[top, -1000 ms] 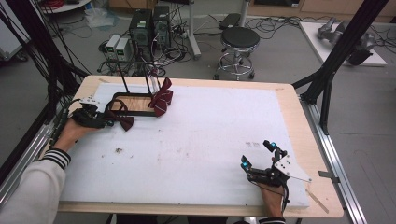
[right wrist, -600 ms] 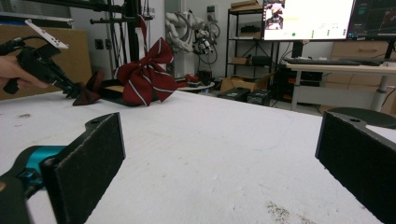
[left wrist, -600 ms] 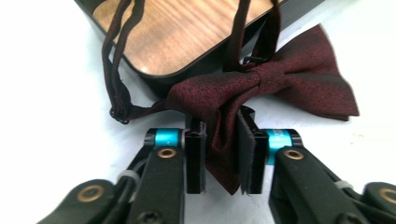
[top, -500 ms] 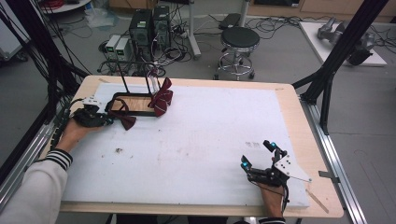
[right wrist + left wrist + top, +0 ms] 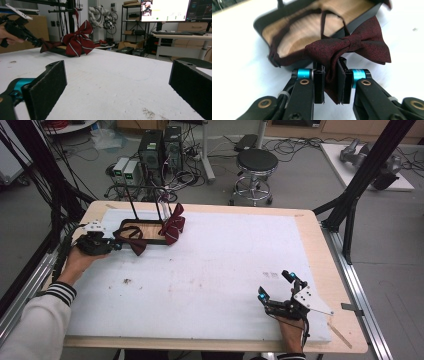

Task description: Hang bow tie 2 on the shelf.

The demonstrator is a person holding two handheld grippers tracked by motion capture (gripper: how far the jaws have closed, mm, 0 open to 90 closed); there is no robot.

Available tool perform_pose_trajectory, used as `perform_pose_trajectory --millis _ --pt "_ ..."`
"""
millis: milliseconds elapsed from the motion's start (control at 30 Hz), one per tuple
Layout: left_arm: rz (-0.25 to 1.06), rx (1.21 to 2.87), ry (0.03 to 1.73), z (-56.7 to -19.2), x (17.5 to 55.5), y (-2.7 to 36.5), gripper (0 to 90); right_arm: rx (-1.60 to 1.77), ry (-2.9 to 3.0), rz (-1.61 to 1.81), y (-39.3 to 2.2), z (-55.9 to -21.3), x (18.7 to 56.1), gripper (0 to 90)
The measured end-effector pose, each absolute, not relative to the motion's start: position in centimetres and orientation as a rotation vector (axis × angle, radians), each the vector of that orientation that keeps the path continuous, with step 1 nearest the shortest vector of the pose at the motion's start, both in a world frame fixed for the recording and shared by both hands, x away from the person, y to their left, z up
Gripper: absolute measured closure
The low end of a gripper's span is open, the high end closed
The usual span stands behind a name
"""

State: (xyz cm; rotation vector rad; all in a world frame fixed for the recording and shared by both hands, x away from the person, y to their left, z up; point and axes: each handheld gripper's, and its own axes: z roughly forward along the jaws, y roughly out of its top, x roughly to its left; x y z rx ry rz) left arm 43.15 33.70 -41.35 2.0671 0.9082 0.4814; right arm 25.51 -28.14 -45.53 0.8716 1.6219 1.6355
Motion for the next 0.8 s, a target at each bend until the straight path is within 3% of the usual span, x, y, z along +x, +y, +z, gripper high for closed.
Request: perform_pose_trajectory --millis 800 --pt "0.672 1.798 0.906 -37.1 40.8 34.9 78.5 0.871 1.622 1.635 -28.2 -45.5 25.5 0.5"
